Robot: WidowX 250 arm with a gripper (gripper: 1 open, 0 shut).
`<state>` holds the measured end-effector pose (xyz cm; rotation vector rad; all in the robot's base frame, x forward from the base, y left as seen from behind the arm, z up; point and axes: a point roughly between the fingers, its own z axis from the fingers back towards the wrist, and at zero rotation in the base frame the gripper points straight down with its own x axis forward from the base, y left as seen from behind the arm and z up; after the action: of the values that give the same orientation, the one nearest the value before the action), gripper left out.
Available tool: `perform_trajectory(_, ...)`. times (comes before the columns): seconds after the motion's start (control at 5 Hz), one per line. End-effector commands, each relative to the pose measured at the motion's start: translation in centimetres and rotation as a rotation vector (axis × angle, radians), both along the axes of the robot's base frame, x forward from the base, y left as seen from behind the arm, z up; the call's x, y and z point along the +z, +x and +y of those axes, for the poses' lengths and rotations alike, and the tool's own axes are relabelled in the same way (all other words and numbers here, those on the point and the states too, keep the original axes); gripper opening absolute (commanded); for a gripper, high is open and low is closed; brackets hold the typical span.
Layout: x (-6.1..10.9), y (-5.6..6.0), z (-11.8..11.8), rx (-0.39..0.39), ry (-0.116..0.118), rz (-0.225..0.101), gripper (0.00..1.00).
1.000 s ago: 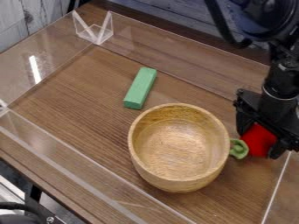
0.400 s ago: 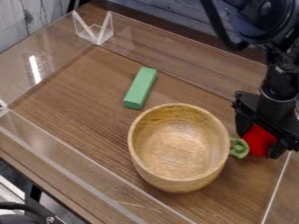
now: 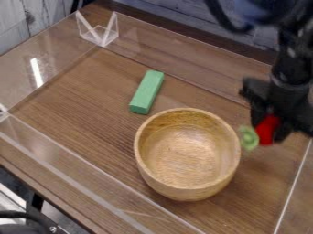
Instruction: Move the red fruit to the left
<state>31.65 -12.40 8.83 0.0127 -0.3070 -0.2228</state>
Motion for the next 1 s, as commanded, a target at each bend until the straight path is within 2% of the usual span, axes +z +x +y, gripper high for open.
perform_trajectory(0.0, 4.5, 0.3, 3.2, 0.099, -0.005, -0.104, 0.0)
perform_trajectory(0.2, 5.5, 0.2, 4.6, 0.179, -0.014, -0.122, 0.0)
perform_trajectory(0.8, 5.5, -0.6, 3.1, 0.232, -0.057, -0.102, 0.0)
